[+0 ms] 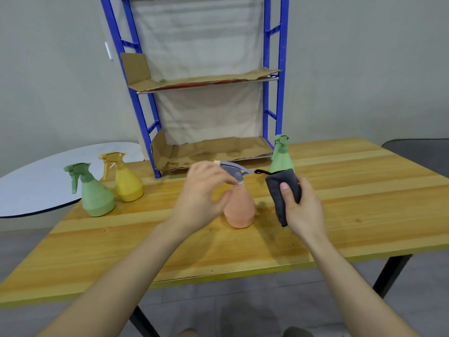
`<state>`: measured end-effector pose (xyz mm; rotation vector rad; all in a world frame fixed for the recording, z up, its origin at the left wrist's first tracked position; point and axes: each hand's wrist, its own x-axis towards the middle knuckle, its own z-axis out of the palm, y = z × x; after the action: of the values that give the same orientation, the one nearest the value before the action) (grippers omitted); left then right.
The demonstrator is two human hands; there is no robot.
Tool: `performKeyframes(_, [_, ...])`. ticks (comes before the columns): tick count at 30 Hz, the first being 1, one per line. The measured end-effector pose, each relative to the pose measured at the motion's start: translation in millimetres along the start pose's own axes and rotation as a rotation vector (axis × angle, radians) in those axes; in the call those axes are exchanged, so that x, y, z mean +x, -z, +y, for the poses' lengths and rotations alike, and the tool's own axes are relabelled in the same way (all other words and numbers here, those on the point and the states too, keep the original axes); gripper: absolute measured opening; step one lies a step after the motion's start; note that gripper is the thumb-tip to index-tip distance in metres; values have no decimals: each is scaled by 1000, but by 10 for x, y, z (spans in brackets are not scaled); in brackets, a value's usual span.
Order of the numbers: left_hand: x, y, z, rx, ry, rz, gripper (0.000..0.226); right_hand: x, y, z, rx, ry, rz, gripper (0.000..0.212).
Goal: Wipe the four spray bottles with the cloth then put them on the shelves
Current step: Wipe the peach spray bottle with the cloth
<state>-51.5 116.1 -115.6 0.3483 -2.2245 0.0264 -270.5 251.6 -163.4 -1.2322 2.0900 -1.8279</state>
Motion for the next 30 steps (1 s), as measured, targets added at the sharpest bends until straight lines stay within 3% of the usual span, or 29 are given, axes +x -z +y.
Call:
performKeyframes(2, [-121,64,-188,-76,359,125,22,23,13,-48,11,26,34,12])
performKeyframes(5, [-213,31,-447,-217,686,-2,27,84,-6,-238,23,113,61,16])
performKeyframes(9, [-154,-61,-431,-341,724,-195,41,263,-136,-462,-36,275,53,24])
performKeyframes(14, [-72,-166,-367,-377,722,-172,20,381,-232,-652,-103,426,-20,28])
performKeyframes(19, [-52,-209,-306,-376,701,-169,16,485,-484,-779,-533,753,-308,45])
performKeyframes(21, [-52,-212,-296,-372,716,-163,16,517,-558,-770,-597,740,-340,48])
performKeyframes(26, [-58,-213,-273,-365,706,-137,18,547,-483,-727,-424,696,-365,37])
performKeyframes(30, [-122,-200,-310,-336,709,-115,19,561,-325,-363,-239,365,-245,33])
